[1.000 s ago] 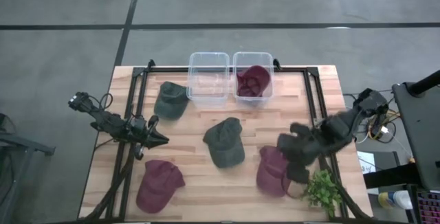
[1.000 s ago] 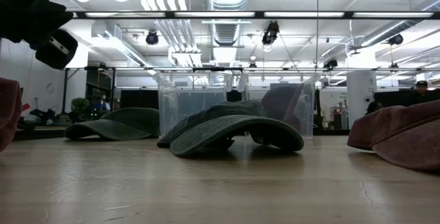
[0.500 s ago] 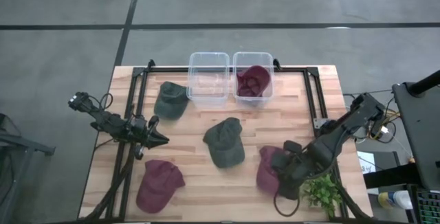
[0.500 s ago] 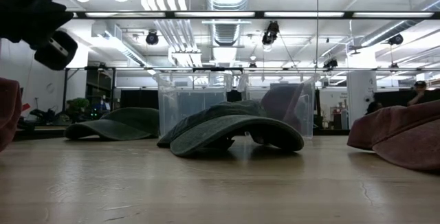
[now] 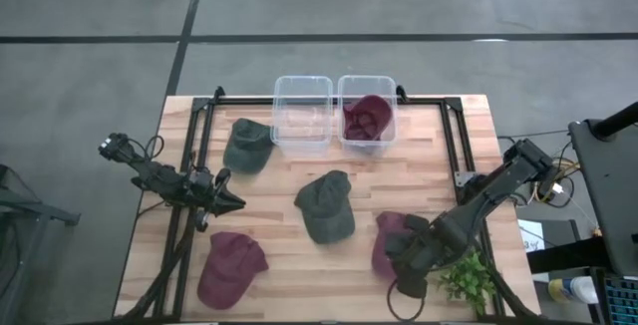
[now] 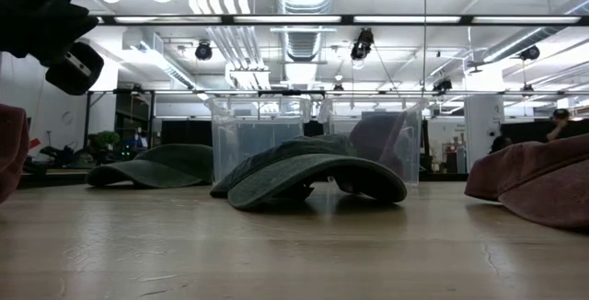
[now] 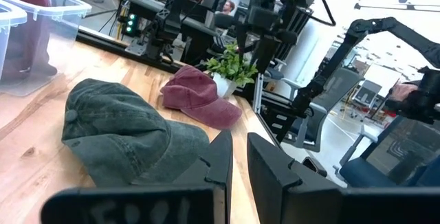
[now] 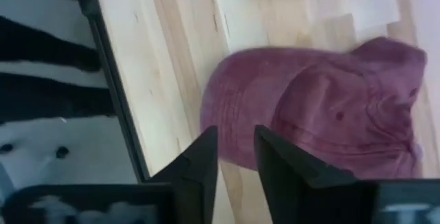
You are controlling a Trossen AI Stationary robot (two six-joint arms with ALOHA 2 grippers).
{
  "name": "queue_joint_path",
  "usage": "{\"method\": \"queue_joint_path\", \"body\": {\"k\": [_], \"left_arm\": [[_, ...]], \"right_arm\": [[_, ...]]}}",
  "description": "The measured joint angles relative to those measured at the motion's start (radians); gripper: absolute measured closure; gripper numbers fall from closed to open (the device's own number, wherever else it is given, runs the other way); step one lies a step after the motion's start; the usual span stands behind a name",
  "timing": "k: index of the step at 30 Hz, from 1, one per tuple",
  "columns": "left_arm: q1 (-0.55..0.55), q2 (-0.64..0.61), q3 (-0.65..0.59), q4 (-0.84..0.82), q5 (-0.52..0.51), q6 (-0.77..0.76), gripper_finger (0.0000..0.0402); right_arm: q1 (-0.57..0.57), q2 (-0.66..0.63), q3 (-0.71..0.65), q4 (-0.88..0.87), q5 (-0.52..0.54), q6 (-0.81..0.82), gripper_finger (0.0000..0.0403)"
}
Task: Pick & Place hat
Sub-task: Put the right red cap into the right transparent bin
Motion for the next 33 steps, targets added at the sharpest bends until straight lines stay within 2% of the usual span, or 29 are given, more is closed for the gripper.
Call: {"method": "queue_joint_path", "body": {"k": [7, 12, 24, 33], "left_arm": [[0.0, 0.0, 0.0, 0.0, 0.0, -0.001, 0.0362], [0.0, 0.001, 0.0, 0.0, 0.003, -0.006, 0.0362], [0.0, 0.002, 0.001, 0.0, 0.004, -0.006, 0.0362], [0.0, 0.002, 0.002, -0.003, 0.004, -0.005, 0.0362]], "right_arm": [[-0.004, 0.064, -0.002, -0.101, -0.045, -0.007, 0.0233], [-0.005, 0.068, -0.018, -0.13, -0.069, -0.021, 0.0202], [-0.005, 0.056, -0.129, -0.086, -0.13, -0.061, 0.0192], [-0.005, 0.056, -0.161, -0.084, -0.133, -0.261, 0.019]]}}
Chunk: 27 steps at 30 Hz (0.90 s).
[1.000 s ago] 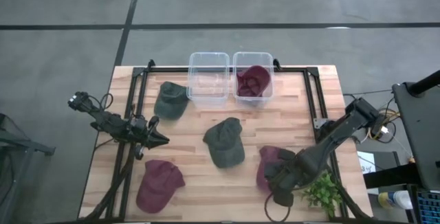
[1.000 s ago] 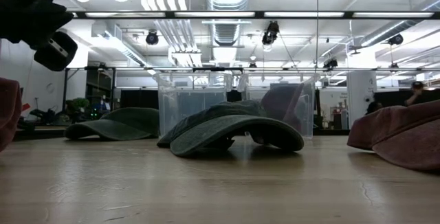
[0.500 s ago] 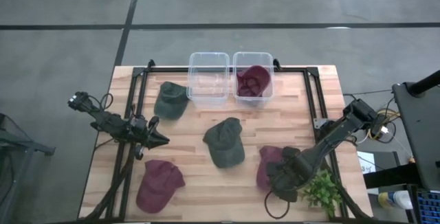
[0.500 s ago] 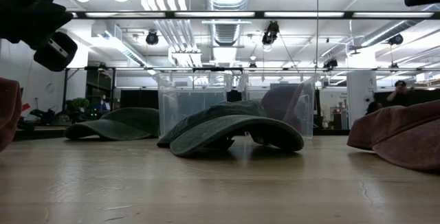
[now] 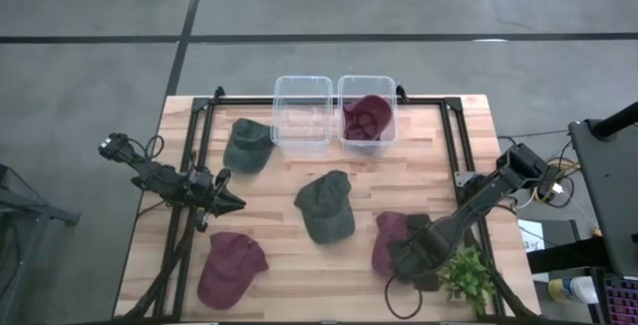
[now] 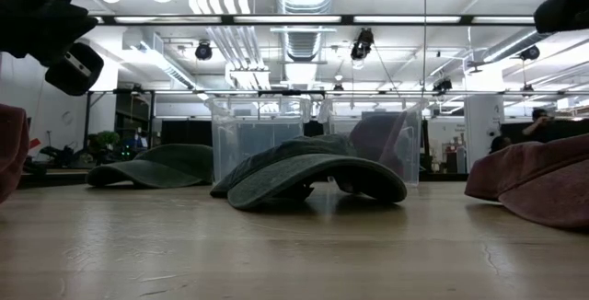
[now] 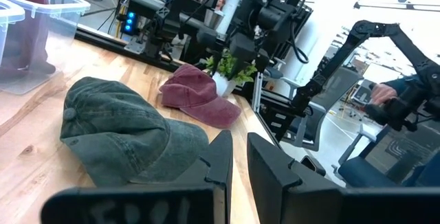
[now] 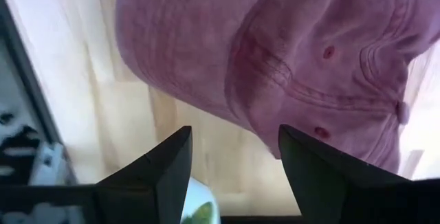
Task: Pick & Place hat
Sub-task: Put the right red cap into the right transparent bin
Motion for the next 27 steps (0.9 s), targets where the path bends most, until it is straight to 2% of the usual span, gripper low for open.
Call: {"method": "queue_joint_path", "body": {"k": [10, 21, 27], "left_arm": [[0.0, 0.0, 0.0, 0.0, 0.0, 0.0, 0.0362], [0.0, 0.0, 0.0, 0.0, 0.0, -0.001, 0.0362], [0.0, 0.0, 0.0, 0.0, 0.0, -0.017, 0.0362]], "right_arm": [[-0.006, 0.0, -0.094, 0.002, 0.02, -0.19, 0.019], [-0.039, -0.001, -0.159, 0.078, 0.06, -0.248, 0.0195], [-0.043, -0.001, -0.202, 0.091, 0.056, -0.244, 0.0224]]}}
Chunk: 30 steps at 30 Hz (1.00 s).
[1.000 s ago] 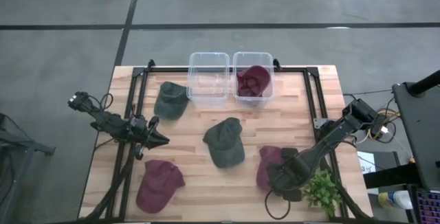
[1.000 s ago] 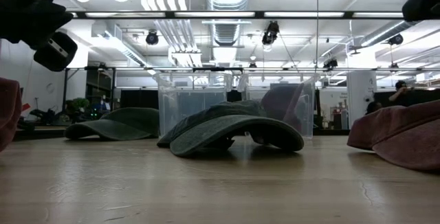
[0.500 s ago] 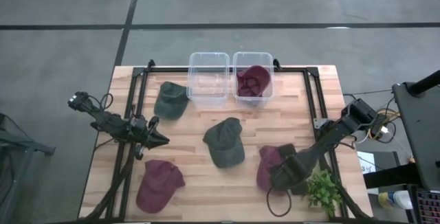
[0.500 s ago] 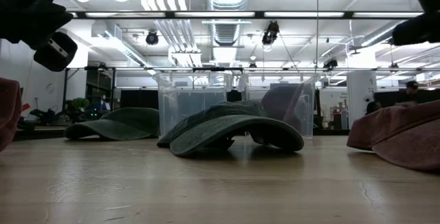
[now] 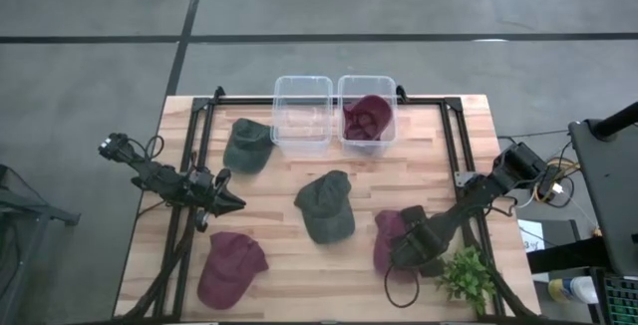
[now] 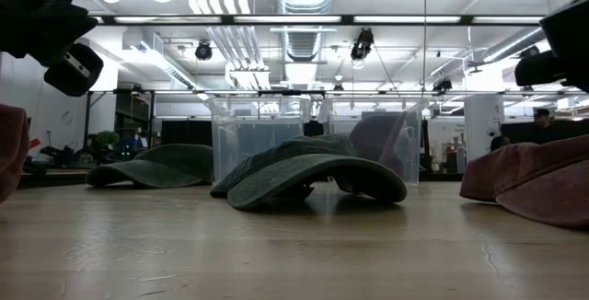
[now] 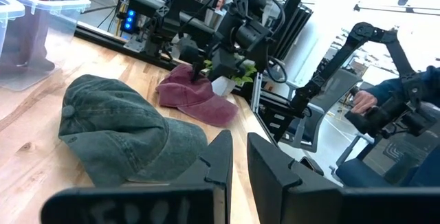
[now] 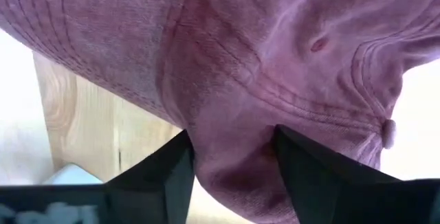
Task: Pick & Place hat
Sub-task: Put the right red cap into the right transparent bin
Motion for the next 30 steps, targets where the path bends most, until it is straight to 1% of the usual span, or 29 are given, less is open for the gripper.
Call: {"method": "queue_joint_path", "body": {"k": [4, 11, 15, 18, 23, 27, 30], "left_arm": [[0.0, 0.0, 0.0, 0.0, 0.0, 0.0, 0.0362], [0.0, 0.0, 0.0, 0.0, 0.0, -0.001, 0.0362], [0.0, 0.0, 0.0, 0.0, 0.0, -0.002, 0.0362], [0.0, 0.0, 0.0, 0.001, 0.0, -0.004, 0.0362], [0.0, 0.0, 0.0, 0.001, 0.0, -0.004, 0.0362], [0.0, 0.0, 0.0, 0.001, 0.0, -0.005, 0.0362], [0.0, 0.0, 0.0, 0.001, 0.0, -0.005, 0.0362]], "right_arm": [[-0.013, 0.0, -0.009, 0.003, 0.0, 0.017, 0.027], [-0.052, 0.0, -0.017, 0.004, 0.001, 0.059, 0.0382], [-0.068, -0.001, 0.021, -0.017, 0.025, 0.062, 0.0393], [-0.072, -0.004, 0.085, -0.105, 0.076, 0.061, 0.0394], [-0.071, -0.007, 0.243, -0.314, 0.148, 0.012, 0.0394], [-0.071, -0.007, 0.388, -0.469, 0.242, 0.008, 0.0395], [-0.071, -0.026, 0.476, -0.463, 0.328, -0.029, 0.0395]]}}
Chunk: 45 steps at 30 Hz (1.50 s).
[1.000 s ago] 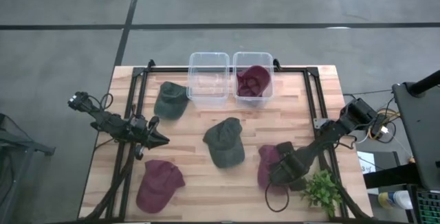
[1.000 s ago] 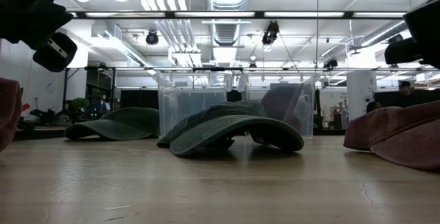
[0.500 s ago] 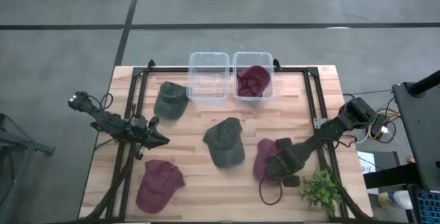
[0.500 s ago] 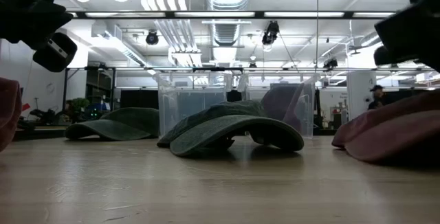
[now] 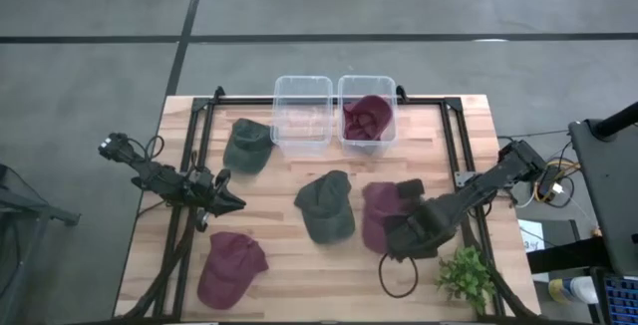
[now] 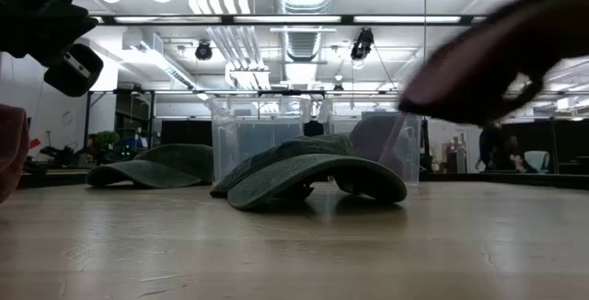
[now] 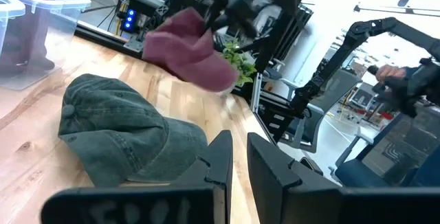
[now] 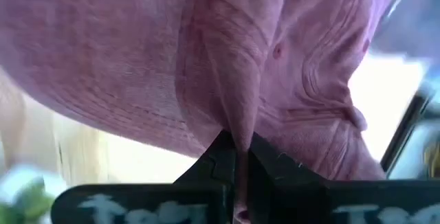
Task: Pick & Place hat
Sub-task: Put the right red cap into the right transparent bin
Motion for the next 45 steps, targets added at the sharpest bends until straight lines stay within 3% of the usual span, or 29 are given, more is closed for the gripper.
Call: {"method": "queue_joint_path", "body": {"k": [11, 16, 28, 32, 37, 45], "left_arm": [[0.0, 0.005, 0.0, 0.003, 0.0, -0.001, 0.0362], [0.0, 0.005, 0.0, 0.003, 0.0, -0.001, 0.0362], [0.0, 0.005, 0.0, 0.002, 0.0, 0.0, 0.0362], [0.0, 0.006, 0.0, 0.002, 0.0, 0.003, 0.0362], [0.0, 0.006, 0.0, 0.002, 0.0, 0.003, 0.0362], [0.0, 0.006, 0.0, 0.001, 0.0, 0.003, 0.0362]], "right_arm": [[-0.001, -0.08, 0.279, -0.012, 0.42, -0.098, 0.0395], [-0.001, -0.098, 0.407, -0.006, 0.458, -0.093, 0.0395], [-0.004, -0.196, 0.601, 0.157, 0.161, 0.057, 0.0395], [-0.011, -0.262, 0.616, 0.242, 0.059, 0.197, 0.0395], [-0.011, -0.332, 0.595, 0.353, -0.047, 0.219, 0.0395], [-0.012, -0.349, 0.585, 0.33, -0.046, 0.209, 0.0395]]}}
